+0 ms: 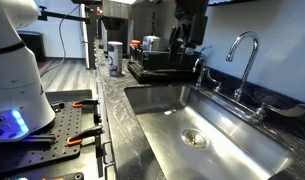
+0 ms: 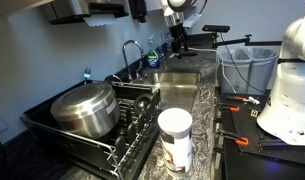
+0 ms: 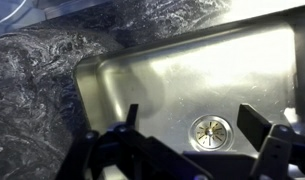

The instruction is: Push the faucet handle on the right forwards then backwards.

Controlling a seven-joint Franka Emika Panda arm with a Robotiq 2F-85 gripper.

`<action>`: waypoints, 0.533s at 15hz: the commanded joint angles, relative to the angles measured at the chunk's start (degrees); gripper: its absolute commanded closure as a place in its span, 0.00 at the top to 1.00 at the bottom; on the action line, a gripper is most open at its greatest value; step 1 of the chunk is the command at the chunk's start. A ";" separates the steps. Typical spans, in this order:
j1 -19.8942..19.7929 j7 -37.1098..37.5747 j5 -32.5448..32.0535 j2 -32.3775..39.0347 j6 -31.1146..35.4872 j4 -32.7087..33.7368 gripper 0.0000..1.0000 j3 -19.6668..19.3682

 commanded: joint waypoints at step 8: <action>-2.06 15.19 0.41 9.39 1.97 9.68 1.00 -1.12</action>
